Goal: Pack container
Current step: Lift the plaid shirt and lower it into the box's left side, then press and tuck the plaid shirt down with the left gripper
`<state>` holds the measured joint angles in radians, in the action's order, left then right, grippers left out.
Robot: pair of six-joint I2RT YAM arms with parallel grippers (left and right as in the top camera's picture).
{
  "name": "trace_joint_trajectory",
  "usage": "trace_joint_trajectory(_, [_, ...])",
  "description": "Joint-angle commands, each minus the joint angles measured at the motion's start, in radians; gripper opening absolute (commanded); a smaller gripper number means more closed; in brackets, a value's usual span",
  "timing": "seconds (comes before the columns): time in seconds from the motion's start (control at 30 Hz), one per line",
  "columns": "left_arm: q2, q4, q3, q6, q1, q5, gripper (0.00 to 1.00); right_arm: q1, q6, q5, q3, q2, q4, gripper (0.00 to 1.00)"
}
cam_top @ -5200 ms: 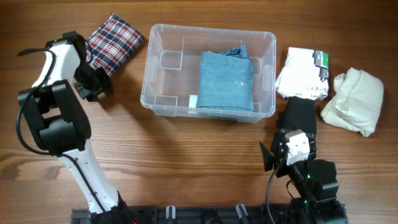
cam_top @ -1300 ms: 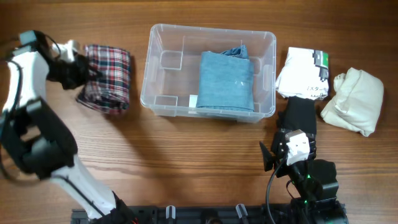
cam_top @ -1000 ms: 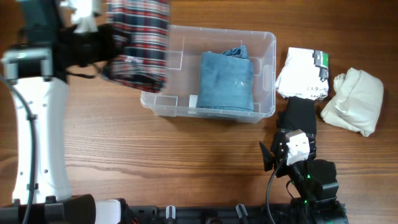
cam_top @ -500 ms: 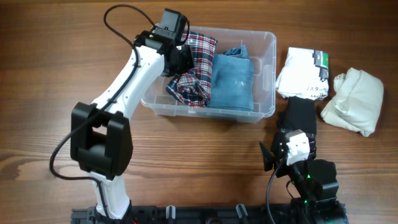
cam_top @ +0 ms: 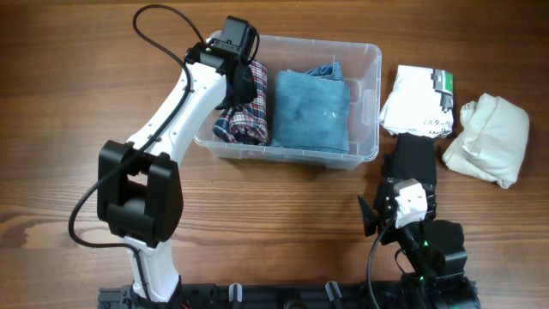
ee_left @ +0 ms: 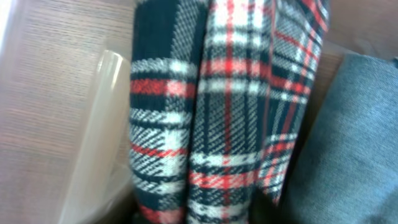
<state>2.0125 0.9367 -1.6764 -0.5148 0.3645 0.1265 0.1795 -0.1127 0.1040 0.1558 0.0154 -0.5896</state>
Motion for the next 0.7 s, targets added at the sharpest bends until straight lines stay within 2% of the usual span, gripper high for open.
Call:
trace_joint_trajectory(0.0, [-0.026, 0.003, -0.009, 0.031, -0.013, 0.032, 0.58, -0.005, 0.01, 0.009, 0.002, -0.008, 0.002, 1.0])
trace_joint_trajectory(0.13, [-0.089, -0.035, -0.014, 0.032, -0.018, 0.023, 0.33, -0.005, 0.01, 0.009, 0.002, -0.008, 0.002, 1.0])
trace_joint_trajectory(0.17, [-0.09, -0.056, -0.014, 0.033, -0.014, 0.016, 0.29, -0.005, 0.01, 0.009, 0.002, -0.008, 0.002, 1.0])
trace_joint_trajectory(0.4, [-0.025, -0.096, -0.011, 0.047, 0.004, 0.013, 0.18, -0.005, 0.01, 0.009, 0.002, -0.008, 0.002, 1.0])
trace_joint_trajectory(0.47, [-0.028, -0.106, -0.011, 0.047, 0.004, 0.013, 0.19, -0.005, 0.01, 0.009, 0.002, -0.008, 0.002, 1.0])
trace_joint_trajectory(0.57, [-0.054, -0.097, -0.013, 0.047, 0.004, -0.056, 0.1, -0.005, 0.01, 0.009, 0.002, -0.008, 0.002, 1.0])
trace_joint_trajectory(0.67, [-0.097, -0.1, -0.013, 0.049, 0.011, -0.084, 0.07, -0.005, 0.01, 0.009, 0.002, -0.008, 0.002, 1.0])
